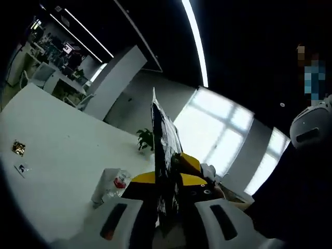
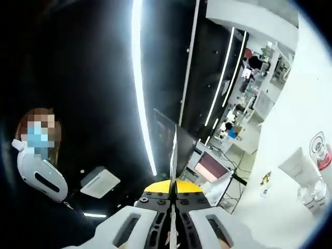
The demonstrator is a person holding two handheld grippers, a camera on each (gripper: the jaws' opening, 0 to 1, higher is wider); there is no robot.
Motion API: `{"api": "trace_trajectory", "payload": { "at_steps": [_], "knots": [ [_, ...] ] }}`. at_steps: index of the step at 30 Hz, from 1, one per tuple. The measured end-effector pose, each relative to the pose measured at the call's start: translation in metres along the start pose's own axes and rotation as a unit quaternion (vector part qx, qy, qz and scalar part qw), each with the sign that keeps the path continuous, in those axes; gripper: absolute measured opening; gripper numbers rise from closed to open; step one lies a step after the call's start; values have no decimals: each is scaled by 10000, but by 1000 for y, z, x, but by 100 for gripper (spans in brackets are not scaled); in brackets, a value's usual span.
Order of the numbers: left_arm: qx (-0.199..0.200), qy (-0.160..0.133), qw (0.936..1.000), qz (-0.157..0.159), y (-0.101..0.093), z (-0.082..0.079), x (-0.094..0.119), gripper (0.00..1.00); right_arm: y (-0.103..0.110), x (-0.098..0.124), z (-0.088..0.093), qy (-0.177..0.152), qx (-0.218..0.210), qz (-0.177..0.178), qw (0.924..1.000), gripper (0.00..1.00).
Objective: Arrange the skincare products in the storage area until every visible bottle or jar stands upright without overlapping.
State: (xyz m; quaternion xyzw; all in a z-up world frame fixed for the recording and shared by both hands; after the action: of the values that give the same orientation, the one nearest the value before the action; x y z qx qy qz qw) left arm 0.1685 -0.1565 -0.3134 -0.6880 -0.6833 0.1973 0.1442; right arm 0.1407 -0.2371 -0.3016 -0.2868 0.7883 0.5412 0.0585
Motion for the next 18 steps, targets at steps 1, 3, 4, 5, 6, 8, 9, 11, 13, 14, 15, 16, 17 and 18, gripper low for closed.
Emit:
{"api": "trace_trajectory", "payload": {
  "at_steps": [1, 3, 4, 5, 6, 8, 9, 11, 13, 14, 15, 16, 17, 18],
  "knots": [
    [11, 14, 10000, -17, 2, 0, 1, 7, -2, 1, 0, 8, 9, 54, 10000, 0],
    [25, 52, 10000, -77, 5, 3, 3, 8, -5, 1, 2, 51, 4, 128, 9999, 0],
    [19, 108, 9999, -121, 9, 5, 5, 8, -6, 1, 3, 84, 30, 149, 9998, 0],
    [27, 126, 9998, -143, 11, 7, 6, 8, -7, 1, 4, 117, 58, 171, 9998, 0],
    [34, 138, 9998, -150, 12, 7, 7, 8, -9, 1, 5, 180, 120, 240, 9995, 0],
    [106, 209, 9995, -195, 16, 12, 9, 8, -12, 1, 7, 275, 207, 349, 9988, 0],
    [129, 228, 9994, -214, 18, 14, 9, 5, -15, 2, 8, 323, 277, 418, 9982, 0],
    [312, 285, 9989, -221, 22, 19, 10, 1, -24, 3, 11, 462, 471, 699, 9954, 0],
    [428, 382, 9978, -335, 30, 24, 10, 0, -32, 4, 13, 574, 711, 885, 9919, 0],
    [427, 401, 9976, -356, 31, 26, 10, 0, -37, 4, 14, 626, 920, 1029, 9885, 0],
    [458, 425, 9973, -389, 33, 27, 10, 0, -40, 5, 13, 636, 999, 1099, 9869, 0],
    [487, 436, 9971, -390, 34, 28, 10, 0, -42, 5, 13, 683, 1094, 1139, 9851, 0],
    [516, 434, 9970, -387, 35, 29, 10, 0, -42, 5, 14, 749, 1243, 1161, 9826, 2],
    [568, 430, 9967, -395, 36, 30, 10, 0, -43, 6, 15, 790, 1266, 1179, 9817, 3]
  ]
}}
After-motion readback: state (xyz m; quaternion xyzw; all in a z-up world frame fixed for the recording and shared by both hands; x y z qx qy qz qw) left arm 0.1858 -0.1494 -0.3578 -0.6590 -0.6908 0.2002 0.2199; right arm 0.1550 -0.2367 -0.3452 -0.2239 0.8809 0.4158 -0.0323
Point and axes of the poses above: the point that each gripper's makers call its tool centre point, and the gripper's own axes: x roughly backward along the fingers, y roughly to its left, z roughly out of its underside, the point moved 3 cm from there along x, roughly backward along the fingers, and after that the axes turned 8 degrees about -x, right-handed, at the moved point
